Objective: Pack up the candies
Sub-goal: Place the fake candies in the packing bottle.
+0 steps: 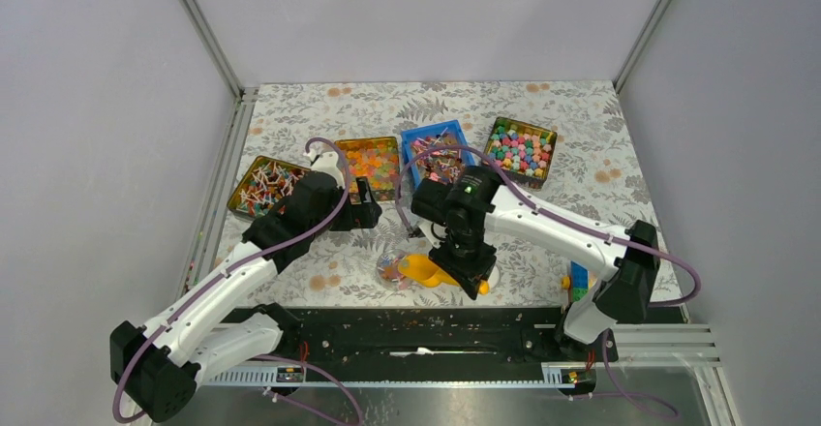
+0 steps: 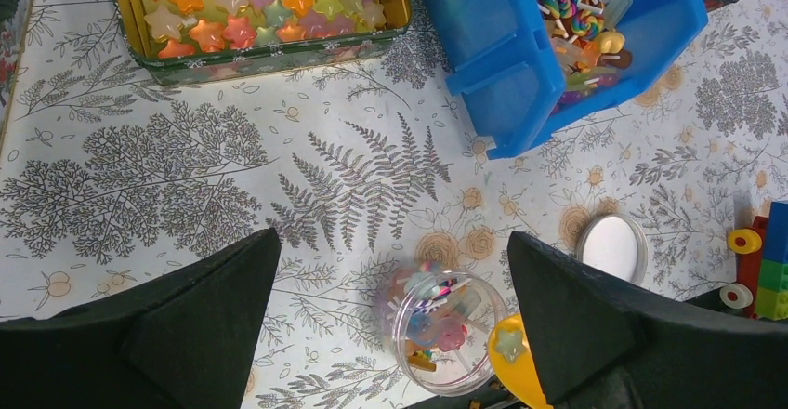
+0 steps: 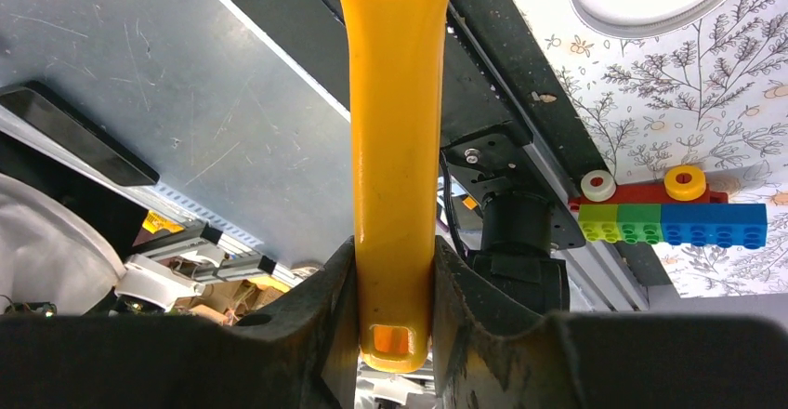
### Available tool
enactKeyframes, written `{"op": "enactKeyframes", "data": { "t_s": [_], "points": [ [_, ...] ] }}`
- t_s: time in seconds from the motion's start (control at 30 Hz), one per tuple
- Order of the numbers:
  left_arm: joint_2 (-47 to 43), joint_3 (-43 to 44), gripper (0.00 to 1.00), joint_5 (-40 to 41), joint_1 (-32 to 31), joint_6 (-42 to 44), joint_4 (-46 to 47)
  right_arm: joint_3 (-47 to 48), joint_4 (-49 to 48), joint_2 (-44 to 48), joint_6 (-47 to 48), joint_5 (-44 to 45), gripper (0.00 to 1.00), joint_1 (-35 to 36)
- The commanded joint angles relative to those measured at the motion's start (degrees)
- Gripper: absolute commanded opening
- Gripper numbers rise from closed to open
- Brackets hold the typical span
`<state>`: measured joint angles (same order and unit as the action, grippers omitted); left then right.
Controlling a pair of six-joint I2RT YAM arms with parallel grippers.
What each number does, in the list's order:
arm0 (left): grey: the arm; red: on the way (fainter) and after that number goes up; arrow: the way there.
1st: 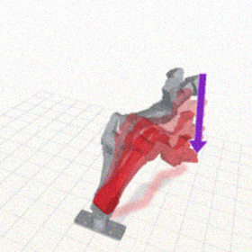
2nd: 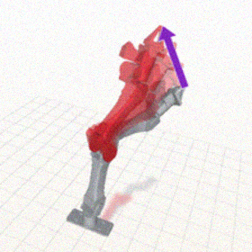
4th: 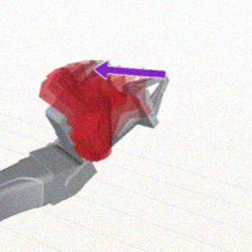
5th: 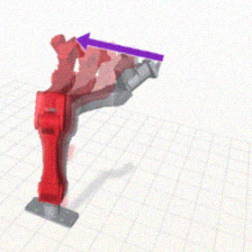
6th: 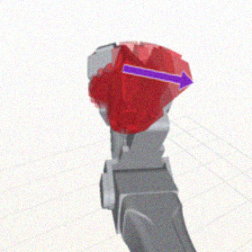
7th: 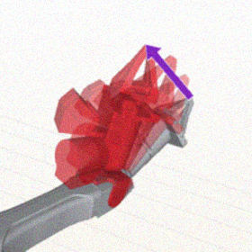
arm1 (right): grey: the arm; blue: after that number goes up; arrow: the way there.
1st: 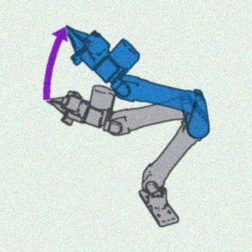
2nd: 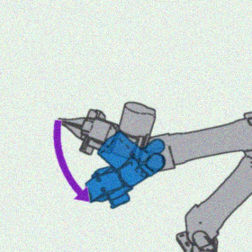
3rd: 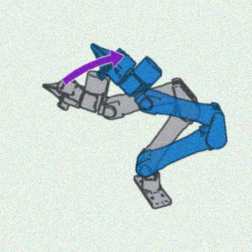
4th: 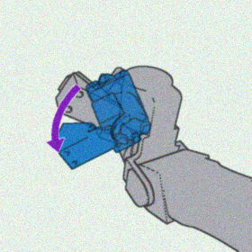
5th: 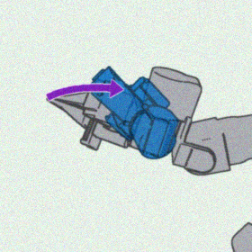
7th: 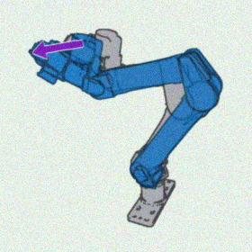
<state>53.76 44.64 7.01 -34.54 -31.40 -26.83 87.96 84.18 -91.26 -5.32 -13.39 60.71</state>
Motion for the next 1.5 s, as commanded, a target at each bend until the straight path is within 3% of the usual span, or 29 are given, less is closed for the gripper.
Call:
{"op": "enactKeyframes", "data": {
  "t_s": [0.0,0.9,1.27,1.47],
  "points": [
    [-0.61,2.17,0.97,-0.87,0.09,0.99,2.75,3.36,4.30,-1.98,-1.01,2.32,0.00,1.42],
    [-3.04,0.44,0.97,-1.65,0.09,2.04,0.73,9.98,9.75,-7.22,-4.25,6.37,0.00,2.57],
    [-1.13,-0.65,0.96,-9.02,0.09,0.23,0.80,7.56,5.71,-4.17,-6.06,8.01,0.00,2.44],
    [-1.02,-2.00,0.96,-11.60,0.09,-2.78,0.31,1.57,-1.01,1.12,-8.51,9.17,0.00,1.39]
  ]
}}
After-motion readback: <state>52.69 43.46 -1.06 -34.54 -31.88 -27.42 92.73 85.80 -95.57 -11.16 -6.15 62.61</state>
